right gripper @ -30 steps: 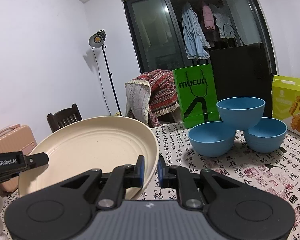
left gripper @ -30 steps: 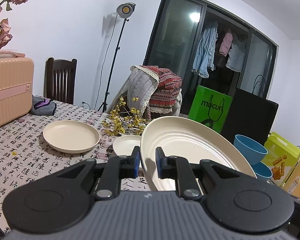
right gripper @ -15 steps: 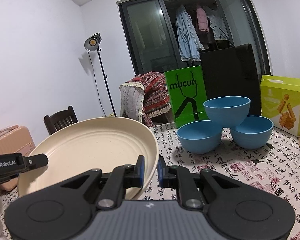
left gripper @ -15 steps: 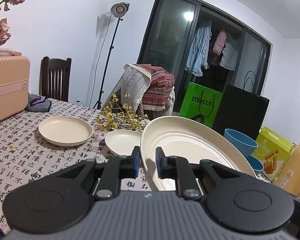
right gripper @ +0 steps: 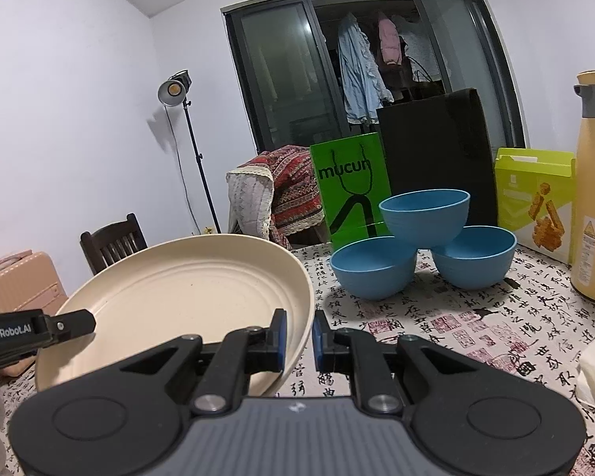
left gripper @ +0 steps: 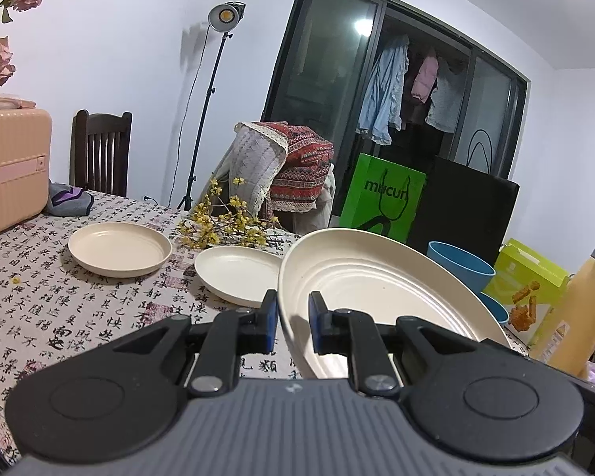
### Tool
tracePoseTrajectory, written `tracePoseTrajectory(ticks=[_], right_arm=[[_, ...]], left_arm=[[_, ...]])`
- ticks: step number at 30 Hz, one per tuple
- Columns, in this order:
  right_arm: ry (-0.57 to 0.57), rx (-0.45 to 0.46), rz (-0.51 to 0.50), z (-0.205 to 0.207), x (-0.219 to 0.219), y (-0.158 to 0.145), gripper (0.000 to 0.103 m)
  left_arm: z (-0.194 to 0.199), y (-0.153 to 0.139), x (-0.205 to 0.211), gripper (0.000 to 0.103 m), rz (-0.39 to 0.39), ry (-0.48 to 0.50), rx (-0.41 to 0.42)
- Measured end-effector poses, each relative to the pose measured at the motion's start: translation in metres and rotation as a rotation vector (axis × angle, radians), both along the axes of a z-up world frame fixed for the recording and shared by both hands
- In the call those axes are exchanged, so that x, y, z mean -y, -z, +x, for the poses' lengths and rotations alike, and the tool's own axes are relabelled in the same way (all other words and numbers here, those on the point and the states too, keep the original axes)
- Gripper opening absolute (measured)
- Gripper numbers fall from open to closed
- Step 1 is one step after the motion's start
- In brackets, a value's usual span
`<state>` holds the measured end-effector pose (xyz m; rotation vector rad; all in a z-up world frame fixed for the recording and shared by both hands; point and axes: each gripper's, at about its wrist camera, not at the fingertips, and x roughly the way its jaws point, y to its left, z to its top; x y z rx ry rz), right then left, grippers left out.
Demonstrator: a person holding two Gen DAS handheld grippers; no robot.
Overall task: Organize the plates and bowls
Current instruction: 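Carry the held cream plates across the table toward the blue bowls with both grippers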
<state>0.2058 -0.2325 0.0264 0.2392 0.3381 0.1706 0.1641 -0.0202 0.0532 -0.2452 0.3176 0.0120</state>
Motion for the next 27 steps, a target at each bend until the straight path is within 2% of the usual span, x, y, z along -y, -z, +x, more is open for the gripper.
tracePoseTrajectory(ticks=[27], right_arm=[[0.041, -0.041, 0.004, -0.021, 0.029, 0.026, 0.013]], left_arm=[[-0.006, 0.028, 0.028, 0.016, 0.011, 0.035, -0.049]])
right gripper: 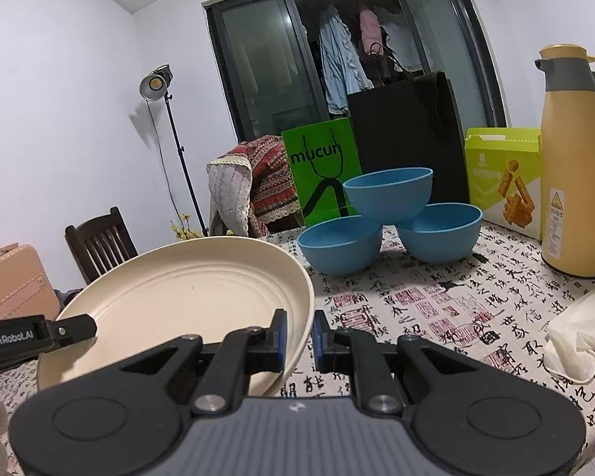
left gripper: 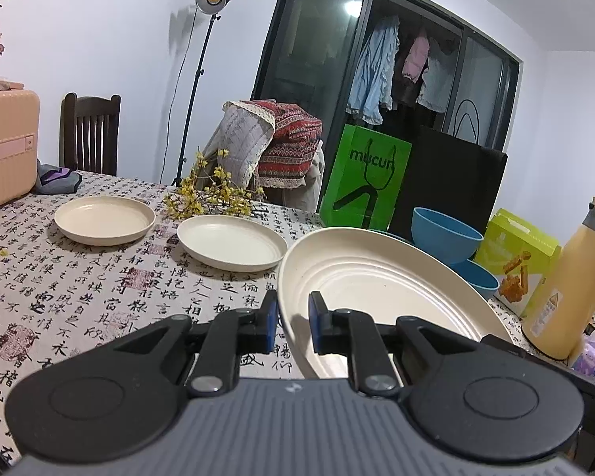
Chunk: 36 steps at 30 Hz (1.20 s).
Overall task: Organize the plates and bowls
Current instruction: 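Carry the held cream plates across the table toward the blue bowls with both grippers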
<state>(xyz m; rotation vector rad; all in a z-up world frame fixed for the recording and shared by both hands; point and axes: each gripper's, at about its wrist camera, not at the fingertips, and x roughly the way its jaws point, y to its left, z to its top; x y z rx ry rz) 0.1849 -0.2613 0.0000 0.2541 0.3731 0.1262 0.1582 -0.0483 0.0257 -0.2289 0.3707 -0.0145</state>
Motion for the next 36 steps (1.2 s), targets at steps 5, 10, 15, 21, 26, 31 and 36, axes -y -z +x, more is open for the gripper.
tracePoseTrajectory(ticks=[5, 10, 15, 21, 26, 31, 36], right_arm=[[0.0, -0.013, -0.001, 0.001, 0.002, 0.007, 0.013], [0.0, -0.029, -0.008, 0.004, 0.004, 0.016, 0.013], [0.003, -0.045, -0.002, 0.007, 0.006, 0.022, 0.013], [0.006, -0.058, -0.001, 0.009, 0.008, 0.029, 0.013], [0.009, -0.072, -0.001, 0.011, 0.01, 0.036, 0.013], [0.017, -0.089, -0.007, 0.015, 0.011, 0.044, 0.013], [0.02, -0.104, -0.005, 0.018, 0.012, 0.051, 0.013]], left_arm=[[0.002, 0.007, 0.002, 0.016, 0.007, -0.002, -0.015], [0.004, 0.014, 0.005, 0.016, 0.015, 0.001, -0.029], [0.007, 0.019, 0.007, 0.016, 0.027, 0.004, -0.039], [0.01, 0.028, 0.011, 0.016, 0.038, 0.008, -0.052], [0.013, 0.036, 0.014, 0.016, 0.05, 0.01, -0.067], [0.018, 0.045, 0.016, 0.016, 0.053, 0.017, -0.086], [0.023, 0.053, 0.018, 0.016, 0.061, 0.019, -0.103]])
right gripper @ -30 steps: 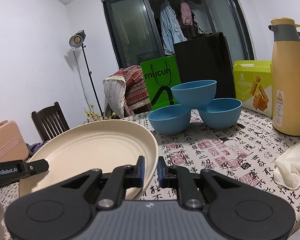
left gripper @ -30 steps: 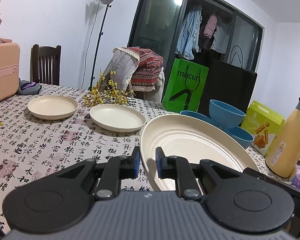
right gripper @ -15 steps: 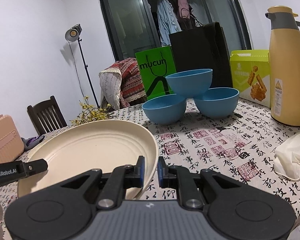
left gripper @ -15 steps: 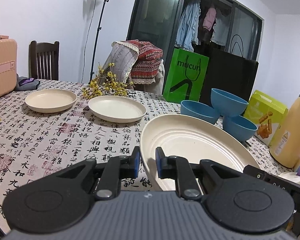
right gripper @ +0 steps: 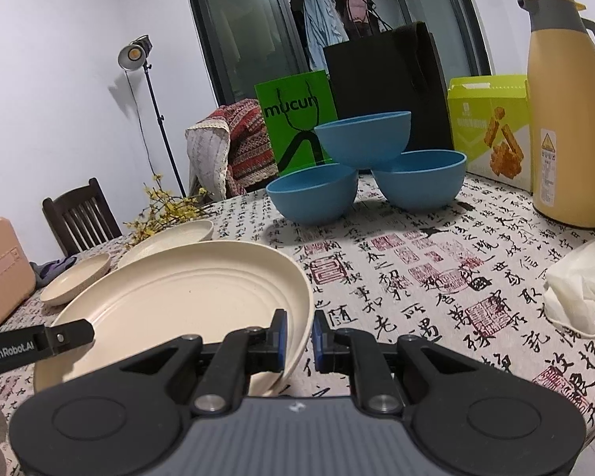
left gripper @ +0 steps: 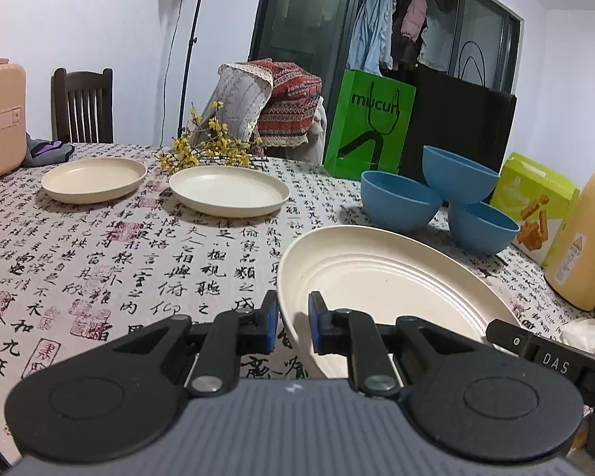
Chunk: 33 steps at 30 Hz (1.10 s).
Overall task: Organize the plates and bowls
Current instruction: 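Carry the held cream plates across the table toward the blue bowls with both grippers, then lower the cream plates onto the tablecloth and open both grippers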
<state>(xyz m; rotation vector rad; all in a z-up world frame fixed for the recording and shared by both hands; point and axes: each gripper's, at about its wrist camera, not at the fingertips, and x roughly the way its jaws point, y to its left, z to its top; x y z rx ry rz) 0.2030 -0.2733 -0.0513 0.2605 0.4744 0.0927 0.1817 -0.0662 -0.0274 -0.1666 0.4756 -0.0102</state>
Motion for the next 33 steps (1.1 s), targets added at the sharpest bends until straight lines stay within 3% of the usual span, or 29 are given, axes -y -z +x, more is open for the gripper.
tracePoseTrajectory(ticks=[33], right_arm=[[0.006, -0.058, -0.049, 0.02, 0.004, 0.034, 0.013]], left_arm=[[0.029, 0.043, 0.013, 0.016, 0.08, 0.021, -0.115]])
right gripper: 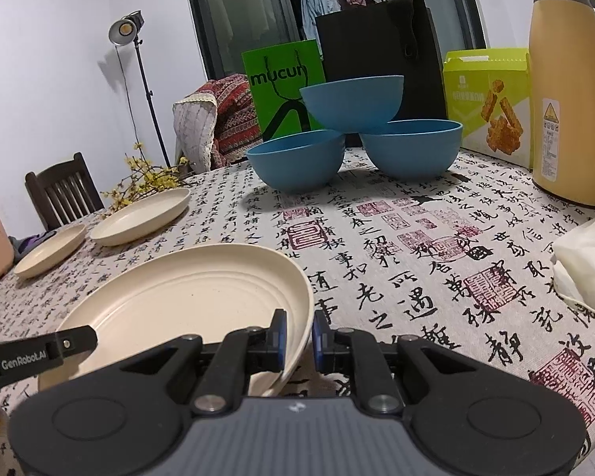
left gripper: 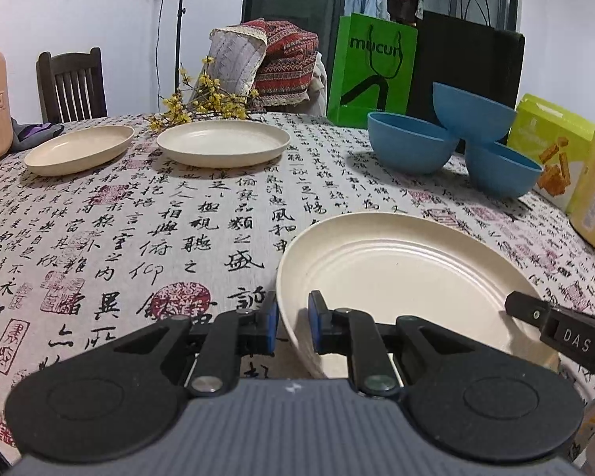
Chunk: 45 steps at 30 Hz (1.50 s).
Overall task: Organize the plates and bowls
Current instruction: 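Lower the cream plates onto the tablecloth and open both grippers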
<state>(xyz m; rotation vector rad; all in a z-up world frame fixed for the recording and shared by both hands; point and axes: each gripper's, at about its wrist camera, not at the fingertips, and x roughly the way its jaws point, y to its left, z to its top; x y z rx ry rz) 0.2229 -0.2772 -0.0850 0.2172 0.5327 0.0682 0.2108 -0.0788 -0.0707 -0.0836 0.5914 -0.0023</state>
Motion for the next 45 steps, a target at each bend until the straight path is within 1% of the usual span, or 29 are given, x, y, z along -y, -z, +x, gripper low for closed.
tracePoseTrajectory(ticks=[12, 13, 15, 18, 20, 21, 22, 24, 28, 29, 31, 32, 34, 35, 36, 37, 39, 42, 45], right_arm=[[-0.007, 0.004, -0.012, 0.002, 0.0, 0.002, 0.013], [-0.008, 0.003, -0.008, 0.002, 0.001, 0.002, 0.015], [-0.005, 0.0, -0.005, 0.002, 0.002, 0.002, 0.016], [0.0, 0.004, -0.005, 0.001, 0.002, 0.001, 0.016], [0.002, 0.007, 0.0, 0.0, 0.004, 0.0, 0.017], [0.005, 0.008, 0.001, 0.0, 0.005, -0.001, 0.02], [0.007, 0.01, 0.002, -0.001, 0.006, -0.001, 0.024], [0.013, 0.02, 0.005, -0.002, 0.008, -0.003, 0.03], [0.019, 0.045, 0.006, -0.007, 0.011, -0.007, 0.045], [0.019, 0.052, 0.006, -0.009, 0.011, -0.008, 0.047], [0.019, 0.068, 0.007, -0.013, 0.011, -0.01, 0.058], [0.02, 0.076, 0.005, -0.014, 0.011, -0.011, 0.06], [0.019, 0.089, 0.002, -0.017, 0.011, -0.013, 0.067], [0.018, 0.094, 0.001, -0.018, 0.011, -0.014, 0.069], [0.018, 0.1, 0.0, -0.019, 0.011, -0.015, 0.074], [0.017, 0.106, -0.001, -0.02, 0.01, -0.016, 0.077], [0.015, 0.118, -0.007, -0.023, 0.009, -0.018, 0.08], [0.017, 0.13, -0.006, -0.025, 0.009, -0.02, 0.086], [0.018, 0.138, -0.002, -0.027, 0.008, -0.022, 0.09]], left_arm=[[0.002, 0.003, -0.001, 0.016, -0.007, 0.0, 0.0], [0.002, 0.003, -0.002, 0.017, -0.012, 0.0, 0.002], [0.002, 0.002, -0.004, 0.02, -0.02, 0.0, 0.0], [0.001, 0.002, -0.01, 0.03, -0.041, 0.01, -0.006], [0.0, 0.0, -0.014, 0.033, -0.057, 0.008, -0.003], [0.0, -0.001, -0.017, 0.035, -0.065, 0.006, 0.002], [-0.002, -0.002, -0.02, 0.037, -0.066, 0.001, 0.007], [-0.002, -0.005, -0.024, 0.038, -0.066, -0.001, 0.019], [-0.007, -0.011, -0.031, 0.048, -0.066, 0.001, 0.049], [-0.008, -0.012, -0.032, 0.05, -0.07, 0.002, 0.056], [-0.01, -0.015, -0.035, 0.058, -0.075, 0.0, 0.068], [-0.01, -0.016, -0.036, 0.061, -0.077, -0.001, 0.075], [-0.013, -0.018, -0.039, 0.07, -0.082, 0.0, 0.091], [-0.014, -0.019, -0.04, 0.073, -0.083, -0.002, 0.1], [-0.016, -0.02, -0.041, 0.079, -0.083, -0.003, 0.111], [-0.018, -0.022, -0.043, 0.082, -0.085, -0.003, 0.121], [-0.021, -0.024, -0.044, 0.084, -0.088, -0.002, 0.137], [-0.025, -0.028, -0.049, 0.092, -0.102, -0.006, 0.16], [-0.029, -0.032, -0.053, 0.098, -0.1, -0.011, 0.185]])
